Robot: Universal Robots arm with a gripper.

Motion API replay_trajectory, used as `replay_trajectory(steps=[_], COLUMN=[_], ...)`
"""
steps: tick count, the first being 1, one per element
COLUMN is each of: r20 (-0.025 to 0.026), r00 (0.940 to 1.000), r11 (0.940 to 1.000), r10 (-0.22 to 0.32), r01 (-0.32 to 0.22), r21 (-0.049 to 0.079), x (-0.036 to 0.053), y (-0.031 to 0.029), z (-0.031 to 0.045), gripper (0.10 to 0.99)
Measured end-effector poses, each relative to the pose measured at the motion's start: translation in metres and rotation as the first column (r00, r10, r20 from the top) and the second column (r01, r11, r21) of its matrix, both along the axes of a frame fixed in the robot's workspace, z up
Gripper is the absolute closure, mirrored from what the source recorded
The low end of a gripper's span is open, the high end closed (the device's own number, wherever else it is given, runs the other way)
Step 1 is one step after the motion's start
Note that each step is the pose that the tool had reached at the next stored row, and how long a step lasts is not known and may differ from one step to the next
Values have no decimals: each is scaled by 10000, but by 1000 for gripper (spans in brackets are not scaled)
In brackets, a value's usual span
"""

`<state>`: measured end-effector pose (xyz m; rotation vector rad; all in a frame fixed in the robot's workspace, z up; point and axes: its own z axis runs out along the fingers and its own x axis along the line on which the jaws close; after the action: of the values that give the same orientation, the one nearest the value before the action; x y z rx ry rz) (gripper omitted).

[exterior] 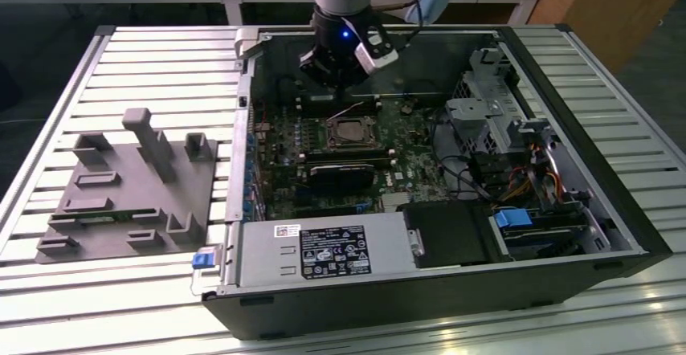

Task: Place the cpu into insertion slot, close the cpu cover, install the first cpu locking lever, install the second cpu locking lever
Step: 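Install the first cpu locking lever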

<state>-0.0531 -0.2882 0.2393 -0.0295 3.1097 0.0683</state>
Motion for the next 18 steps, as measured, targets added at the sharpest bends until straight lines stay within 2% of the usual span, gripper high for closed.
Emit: replay_trajectory(steps=[8,18], r20=[0,0], r00=[10000,10000], r11=[10000,10000], r10=[-1,0], r01=[1,0], r21=[0,1], x=[87,138], y=[7,27], z=[-57,-118], gripper=[980,980])
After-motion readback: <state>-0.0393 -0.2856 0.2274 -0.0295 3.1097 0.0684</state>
